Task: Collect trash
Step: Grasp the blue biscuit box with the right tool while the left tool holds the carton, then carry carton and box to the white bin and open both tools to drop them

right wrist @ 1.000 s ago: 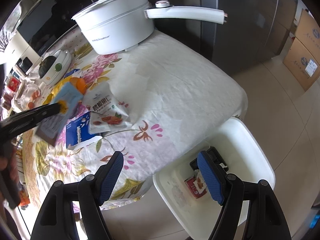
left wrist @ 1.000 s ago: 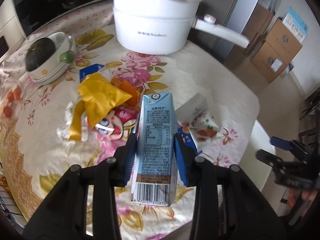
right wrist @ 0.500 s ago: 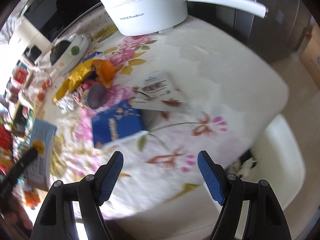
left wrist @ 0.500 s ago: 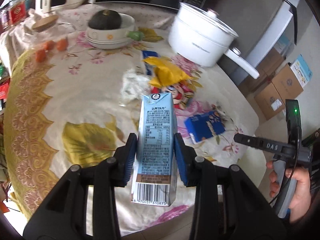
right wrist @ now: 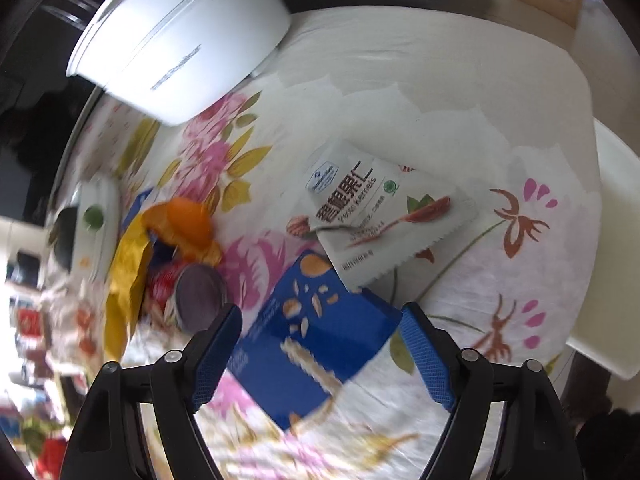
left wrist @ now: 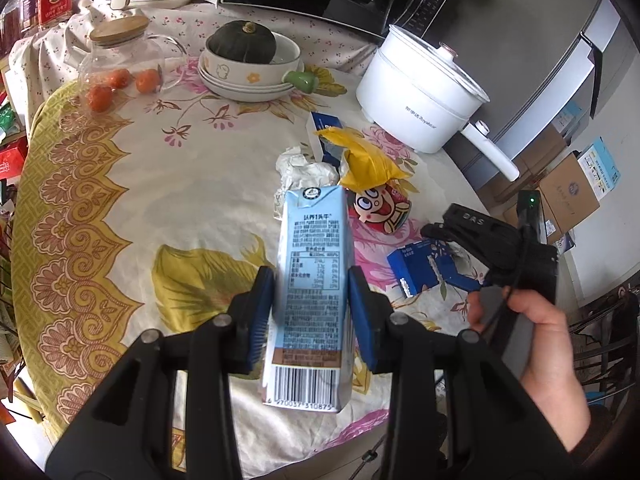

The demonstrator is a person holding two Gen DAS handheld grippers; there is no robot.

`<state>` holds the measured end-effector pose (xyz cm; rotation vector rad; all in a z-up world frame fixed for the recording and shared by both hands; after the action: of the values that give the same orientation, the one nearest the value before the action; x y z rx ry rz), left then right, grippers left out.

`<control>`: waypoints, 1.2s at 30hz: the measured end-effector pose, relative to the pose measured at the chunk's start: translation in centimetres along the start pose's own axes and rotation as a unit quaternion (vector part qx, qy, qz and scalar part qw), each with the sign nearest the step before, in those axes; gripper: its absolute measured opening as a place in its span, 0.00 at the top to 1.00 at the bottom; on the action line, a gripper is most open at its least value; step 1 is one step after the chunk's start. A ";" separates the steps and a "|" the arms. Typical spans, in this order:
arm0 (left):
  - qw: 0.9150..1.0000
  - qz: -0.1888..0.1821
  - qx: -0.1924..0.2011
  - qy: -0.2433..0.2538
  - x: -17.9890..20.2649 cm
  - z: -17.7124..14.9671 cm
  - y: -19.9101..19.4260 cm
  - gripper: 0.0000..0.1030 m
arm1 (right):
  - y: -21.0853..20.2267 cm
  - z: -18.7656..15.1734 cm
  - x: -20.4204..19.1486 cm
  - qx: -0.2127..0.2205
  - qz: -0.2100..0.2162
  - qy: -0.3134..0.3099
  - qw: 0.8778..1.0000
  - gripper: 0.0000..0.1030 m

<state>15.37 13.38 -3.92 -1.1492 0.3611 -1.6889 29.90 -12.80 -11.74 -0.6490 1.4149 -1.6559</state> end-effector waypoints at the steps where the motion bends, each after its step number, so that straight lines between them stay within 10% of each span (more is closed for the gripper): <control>1: 1.000 -0.001 0.000 -0.002 -0.2 0.0 0.0 0.62 | 0.1 -0.1 -0.5 0.008 -0.014 -0.006 1.000 0.17; 8: 1.000 -0.015 -0.004 -0.024 -0.8 -0.1 0.1 0.62 | 0.1 -2.0 -2.1 0.065 -0.071 -0.096 0.991 0.16; 20: 1.000 -0.024 -0.020 -0.001 1.1 -1.2 0.5 0.61 | -1.7 -5.0 -0.8 0.060 -0.016 -0.296 0.953 0.30; 36: 0.999 -0.036 -0.025 0.007 2.2 -2.1 1.3 0.61 | -7.0 -4.5 1.5 0.101 0.023 -0.331 0.938 0.35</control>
<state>14.38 10.38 -4.77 -1.1996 0.3757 -1.7602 23.59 -11.59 -6.18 -0.9321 0.7573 -1.3352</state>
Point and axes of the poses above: each gripper's, at about its wrist camera, not at the fingertips, and y roughly the way its jaws point, x to its right, z to its top, the point moved 1 cm from there along y, roughly the way its jaws point, and after that the axes turned 13 degrees about -z, right-handed, at the moved point
